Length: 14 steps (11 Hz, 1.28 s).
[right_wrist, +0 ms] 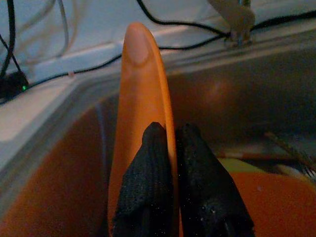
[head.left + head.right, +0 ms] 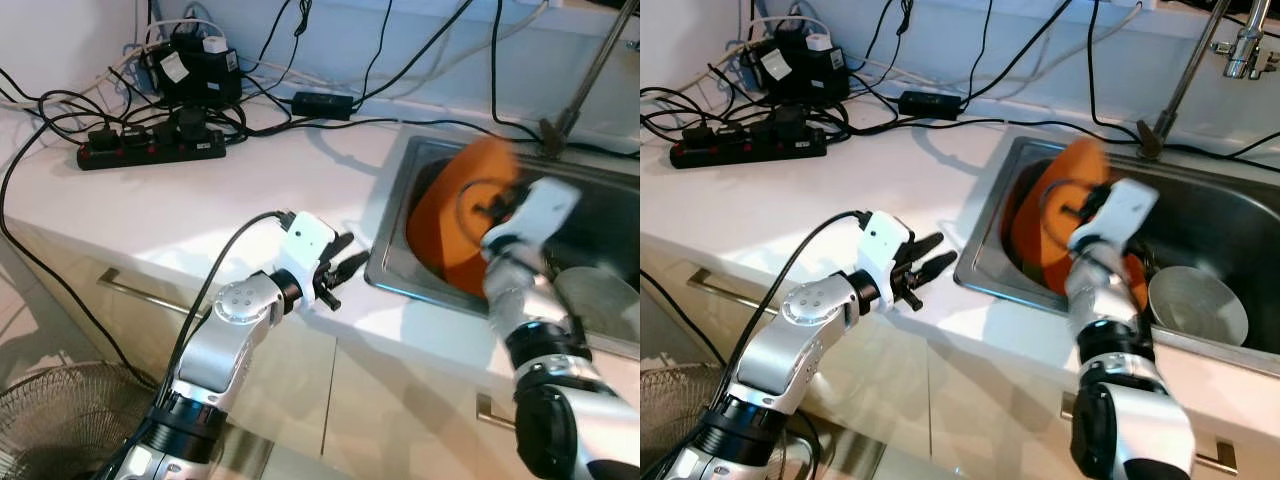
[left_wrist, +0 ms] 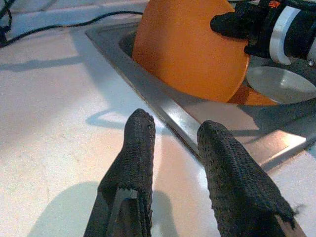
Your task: Kitchen organization
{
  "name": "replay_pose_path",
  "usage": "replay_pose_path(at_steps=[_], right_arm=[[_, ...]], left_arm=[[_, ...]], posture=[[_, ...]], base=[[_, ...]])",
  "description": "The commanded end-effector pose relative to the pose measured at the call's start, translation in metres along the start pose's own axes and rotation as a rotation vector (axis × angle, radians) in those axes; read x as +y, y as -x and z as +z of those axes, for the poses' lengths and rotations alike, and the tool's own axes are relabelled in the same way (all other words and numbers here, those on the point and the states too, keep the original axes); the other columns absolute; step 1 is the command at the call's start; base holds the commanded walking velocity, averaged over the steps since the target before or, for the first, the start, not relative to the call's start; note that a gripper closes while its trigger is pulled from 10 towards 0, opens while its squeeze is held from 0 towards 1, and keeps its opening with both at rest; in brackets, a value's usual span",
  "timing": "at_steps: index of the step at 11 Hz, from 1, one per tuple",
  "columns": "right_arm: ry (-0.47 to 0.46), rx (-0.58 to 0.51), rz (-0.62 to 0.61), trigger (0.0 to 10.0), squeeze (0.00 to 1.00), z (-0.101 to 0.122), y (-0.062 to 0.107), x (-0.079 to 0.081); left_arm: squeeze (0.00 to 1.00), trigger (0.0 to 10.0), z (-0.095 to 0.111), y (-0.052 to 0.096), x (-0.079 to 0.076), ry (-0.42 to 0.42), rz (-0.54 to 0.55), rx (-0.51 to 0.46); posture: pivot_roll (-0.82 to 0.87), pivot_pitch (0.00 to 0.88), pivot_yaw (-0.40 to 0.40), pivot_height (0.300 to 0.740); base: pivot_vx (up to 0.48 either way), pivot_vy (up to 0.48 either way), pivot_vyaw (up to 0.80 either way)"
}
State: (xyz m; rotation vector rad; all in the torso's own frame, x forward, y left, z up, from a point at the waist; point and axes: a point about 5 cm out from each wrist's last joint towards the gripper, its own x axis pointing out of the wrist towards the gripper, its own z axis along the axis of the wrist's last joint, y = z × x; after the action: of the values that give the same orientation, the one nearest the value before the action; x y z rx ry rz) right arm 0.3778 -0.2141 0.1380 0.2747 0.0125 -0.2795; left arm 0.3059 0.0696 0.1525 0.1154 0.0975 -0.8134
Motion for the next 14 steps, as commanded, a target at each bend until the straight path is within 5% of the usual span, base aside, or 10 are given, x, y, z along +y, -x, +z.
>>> replay_pose_path(at_steps=[1, 7, 8, 9, 11, 13, 14], right_arm=[[0.009, -0.012, 0.035, 10.0, 0.0, 0.004, -0.002, 0.006], [0.04, 0.091, 0.094, 10.0, 0.0, -0.022, 0.004, 0.014], [0.043, 0.099, 0.1, 10.0, 1.0, -0.024, 0.005, 0.015], [0.047, 0.1, 0.105, 10.0, 1.0, -0.025, 0.005, 0.016], [0.053, 0.089, 0.104, 10.0, 0.0, -0.023, 0.005, 0.017], [0.074, 0.061, 0.096, 10.0, 0.0, -0.018, 0.003, 0.016], [0.098, 0.041, 0.093, 10.0, 0.87, -0.014, 0.002, 0.015]], left_arm=[[0.0, 10.0, 0.005, 0.0, -0.002, -0.008, -0.024, -0.002], [0.0, 10.0, -0.006, -0.001, -0.013, 0.006, -0.107, 0.073], [0.0, 10.0, -0.006, -0.001, -0.013, 0.006, -0.109, 0.076], [0.0, 10.0, -0.006, -0.001, -0.013, 0.005, -0.109, 0.078], [0.0, 10.0, -0.006, -0.001, -0.013, 0.003, -0.108, 0.082], [0.0, 10.0, -0.006, 0.0, -0.012, 0.001, -0.106, 0.082], [0.0, 10.0, -0.005, 0.0, -0.012, -0.001, -0.104, 0.083]], posture=[[0.24, 0.01, -0.053, 0.74], [0.24, 0.0, -0.052, 0.74], [0.24, 0.0, -0.052, 0.74], [0.24, 0.0, -0.052, 0.74], [0.24, 0.006, -0.053, 0.74], [0.24, 0.008, -0.053, 0.74], [0.24, 0.007, -0.053, 0.74]], base=[[0.0, 0.0, 0.0], [0.0, 0.0, 0.0], [0.0, 0.0, 0.0], [0.0, 0.0, 0.0], [0.0, 0.0, 0.0], [0.0, 0.0, 0.0], [0.0, 0.0, 0.0]])
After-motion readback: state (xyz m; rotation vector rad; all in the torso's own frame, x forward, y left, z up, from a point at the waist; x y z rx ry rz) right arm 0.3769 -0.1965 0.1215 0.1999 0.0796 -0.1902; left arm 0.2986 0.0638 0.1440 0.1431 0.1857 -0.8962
